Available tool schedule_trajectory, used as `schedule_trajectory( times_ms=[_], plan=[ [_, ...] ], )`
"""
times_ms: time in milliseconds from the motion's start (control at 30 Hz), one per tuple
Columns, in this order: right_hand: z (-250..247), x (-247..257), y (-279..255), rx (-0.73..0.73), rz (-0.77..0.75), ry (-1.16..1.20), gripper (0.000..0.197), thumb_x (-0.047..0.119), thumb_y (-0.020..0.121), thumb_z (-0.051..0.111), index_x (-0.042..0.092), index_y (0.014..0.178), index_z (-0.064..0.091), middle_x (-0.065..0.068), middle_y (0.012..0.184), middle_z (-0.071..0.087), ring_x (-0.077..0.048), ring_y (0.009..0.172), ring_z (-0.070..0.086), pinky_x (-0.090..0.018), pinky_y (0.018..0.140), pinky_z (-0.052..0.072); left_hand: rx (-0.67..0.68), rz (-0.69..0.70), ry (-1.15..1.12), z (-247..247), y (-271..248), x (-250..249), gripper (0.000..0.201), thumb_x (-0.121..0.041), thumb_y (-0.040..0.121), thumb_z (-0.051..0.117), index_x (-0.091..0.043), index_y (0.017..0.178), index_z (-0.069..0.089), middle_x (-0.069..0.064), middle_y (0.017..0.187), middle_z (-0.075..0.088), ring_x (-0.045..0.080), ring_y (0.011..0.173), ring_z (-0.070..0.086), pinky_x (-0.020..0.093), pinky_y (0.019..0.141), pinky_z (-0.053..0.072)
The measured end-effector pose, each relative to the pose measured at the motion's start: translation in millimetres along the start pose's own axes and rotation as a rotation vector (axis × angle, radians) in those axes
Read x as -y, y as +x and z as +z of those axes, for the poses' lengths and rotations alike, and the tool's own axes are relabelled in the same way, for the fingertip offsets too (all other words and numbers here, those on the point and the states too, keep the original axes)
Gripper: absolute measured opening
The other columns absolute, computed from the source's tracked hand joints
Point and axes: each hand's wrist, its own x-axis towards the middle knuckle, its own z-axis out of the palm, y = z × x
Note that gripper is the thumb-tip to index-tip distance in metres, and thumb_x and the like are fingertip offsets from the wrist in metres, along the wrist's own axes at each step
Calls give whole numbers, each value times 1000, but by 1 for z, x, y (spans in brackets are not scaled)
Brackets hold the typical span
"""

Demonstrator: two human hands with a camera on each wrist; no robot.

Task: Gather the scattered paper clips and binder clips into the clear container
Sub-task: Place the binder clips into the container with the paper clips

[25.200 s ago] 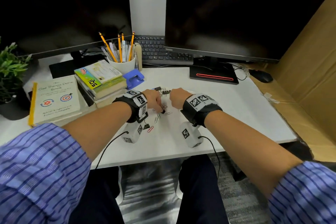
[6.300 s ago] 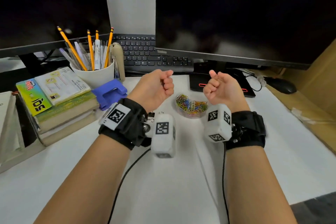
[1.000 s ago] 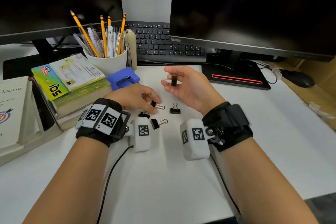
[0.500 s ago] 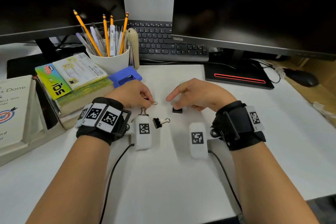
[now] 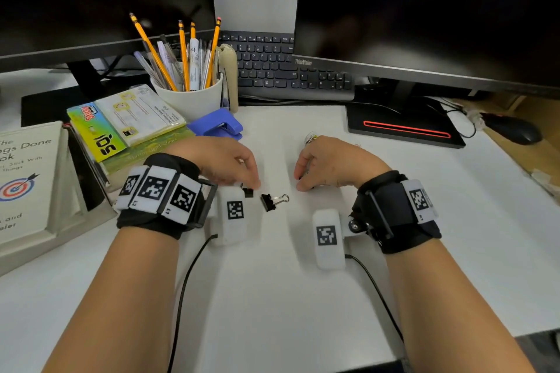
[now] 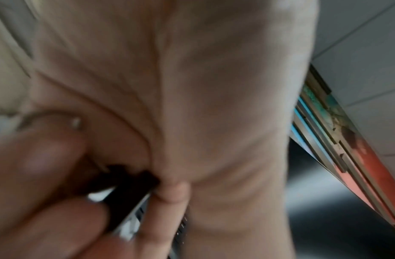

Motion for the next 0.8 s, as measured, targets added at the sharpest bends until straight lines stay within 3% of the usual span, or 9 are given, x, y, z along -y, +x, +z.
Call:
schedule_trajectory(
  times_ms=[67, 167, 267, 333, 433, 500, 633, 700, 800],
  plan=[
    [0, 1, -1, -8, -43, 48, 10, 19, 78, 73, 17, 87, 71, 12, 57, 54, -1, 51, 49, -16, 49, 37, -3, -28, 115, -1, -4, 2, 26, -34, 71, 77, -29, 94, 66, -8, 69, 50, 11, 62, 45, 22, 65, 38],
    [-6, 0, -2, -57, -134, 321, 11, 21, 82, 72, 15, 91, 73, 13, 52, 56, -7, 43, 40, -18, 44, 29, -9, -32, 125, -2, -5, 5, 25, -29, 72, 78, -32, 91, 63, -8, 71, 50, 11, 64, 46, 20, 61, 38],
    [-22, -15, -2, -298, -190, 717, 7, 24, 85, 69, 21, 91, 72, 13, 57, 56, -8, 48, 35, -19, 45, 27, -49, -12, 142, 0, -2, 6, 18, -25, 75, 76, -29, 87, 63, -12, 69, 48, 4, 59, 44, 18, 56, 35],
    [-33, -33, -2, -416, -165, 1007, 6, 25, 87, 66, 19, 86, 67, 11, 61, 47, -4, 47, 33, -15, 40, 27, -74, -9, 110, 0, 2, 8, 17, -25, 74, 77, -26, 87, 65, -12, 68, 51, 4, 59, 46, 18, 58, 37],
    [-39, -56, 0, -424, -4, 1311, 17, 20, 91, 62, 17, 76, 54, 8, 57, 36, -3, 42, 27, -14, 36, 19, -130, 16, 32, 2, 8, 6, 9, -34, 78, 70, -28, 83, 66, -10, 75, 60, 9, 67, 52, 22, 71, 44],
    [-36, -62, 3, -387, 73, 1359, 13, 18, 92, 60, 15, 80, 55, 9, 54, 38, -3, 39, 26, -14, 34, 18, -164, 56, 1, 4, 11, 3, 11, -39, 84, 63, -30, 78, 65, -11, 75, 62, 8, 66, 52, 22, 70, 44],
    [-30, -65, 11, -362, 148, 1321, 7, 15, 92, 60, 8, 92, 60, 8, 52, 38, -4, 36, 26, -14, 32, 20, -111, 94, -43, 9, 12, -1, 5, -22, 83, 68, -21, 81, 63, -5, 69, 62, 8, 54, 49, 18, 56, 39],
    [-29, -66, 13, -351, 158, 1318, 6, 16, 92, 60, 9, 92, 59, 9, 50, 40, -4, 37, 26, -14, 32, 21, -113, 86, -36, 9, 12, 0, 8, -20, 81, 70, -20, 85, 63, -4, 73, 63, 9, 58, 52, 18, 58, 41],
    [-30, -66, 16, -445, 136, 1367, 10, 20, 95, 56, 15, 88, 51, 7, 57, 37, -4, 44, 27, -15, 37, 23, -115, 50, -33, 8, 12, -2, 26, -38, 74, 75, -22, 93, 65, -7, 84, 62, 9, 74, 54, 22, 70, 44]
  ],
)
